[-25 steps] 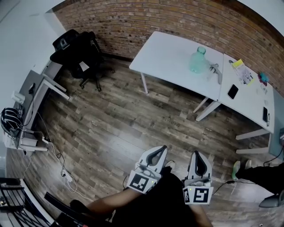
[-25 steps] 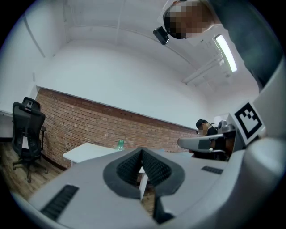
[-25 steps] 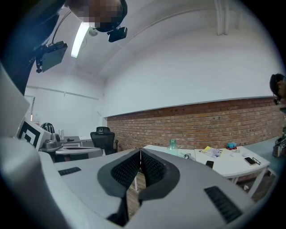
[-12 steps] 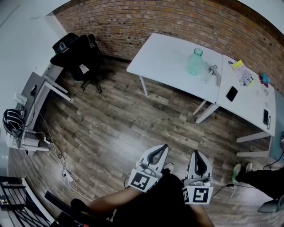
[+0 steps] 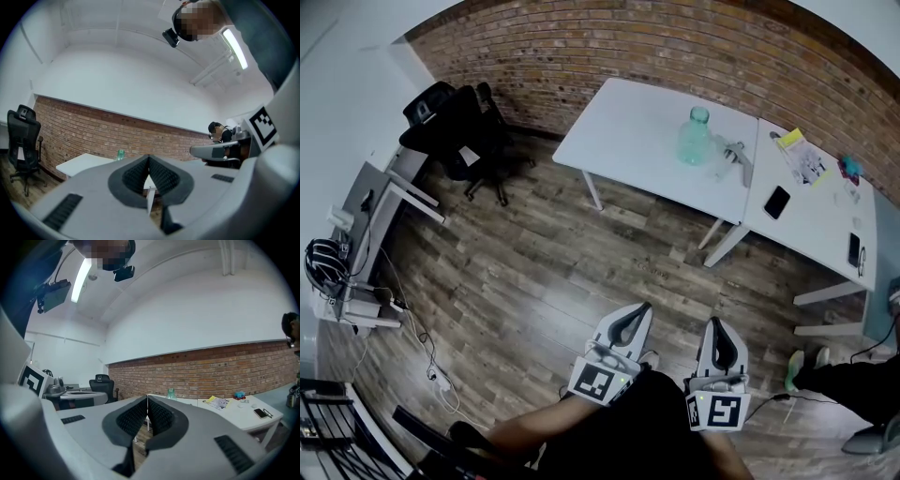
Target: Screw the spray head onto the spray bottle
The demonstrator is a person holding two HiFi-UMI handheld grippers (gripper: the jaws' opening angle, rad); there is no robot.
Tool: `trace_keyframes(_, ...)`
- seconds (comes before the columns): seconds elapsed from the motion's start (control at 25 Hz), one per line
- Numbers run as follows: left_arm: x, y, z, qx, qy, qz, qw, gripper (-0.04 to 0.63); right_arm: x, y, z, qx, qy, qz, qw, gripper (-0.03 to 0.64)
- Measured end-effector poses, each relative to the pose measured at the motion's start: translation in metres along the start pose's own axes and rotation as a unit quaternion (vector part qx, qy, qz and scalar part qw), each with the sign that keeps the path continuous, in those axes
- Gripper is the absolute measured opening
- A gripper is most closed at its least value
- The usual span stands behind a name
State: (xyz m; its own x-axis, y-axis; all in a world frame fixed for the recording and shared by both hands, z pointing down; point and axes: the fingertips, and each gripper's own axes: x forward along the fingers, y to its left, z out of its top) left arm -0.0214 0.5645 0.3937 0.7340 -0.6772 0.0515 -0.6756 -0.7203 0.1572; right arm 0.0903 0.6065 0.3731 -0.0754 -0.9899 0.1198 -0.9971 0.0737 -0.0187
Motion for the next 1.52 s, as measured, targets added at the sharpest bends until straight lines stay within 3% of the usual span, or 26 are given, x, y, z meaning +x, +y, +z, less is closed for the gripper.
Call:
trace_keyframes(0.48, 0.027, -0.011, -0.008, 0.028, 0.005, 0.008, 0.9995, 0.002, 0.009, -0.032, -0.008, 0.018, 0.008, 0.006, 1.000, 0.008)
trace_keyframes(0.64, 0.035, -0.018, -0.009, 0.008, 0.016, 0.010, 0.9998, 0.002, 0.008, -0.036, -0.015, 0.018, 0.016, 0.011, 1.000, 0.008)
trace_keyframes(1.04, 0.050, -0.032, -0.007, 0.026, 0.009, -0.005, 0.9996, 0.002, 0.003, -0.068, -0.020, 0.035, 0.021, -0.009, 0.999, 0.008)
trace_keyframes(1.52, 0.060, -0.058, -0.014, 0.018, 0.024, -0.037, 0.9988, 0.002, -0.013, -0.082, -0.020, 0.046, 0.025, -0.027, 0.998, 0.008)
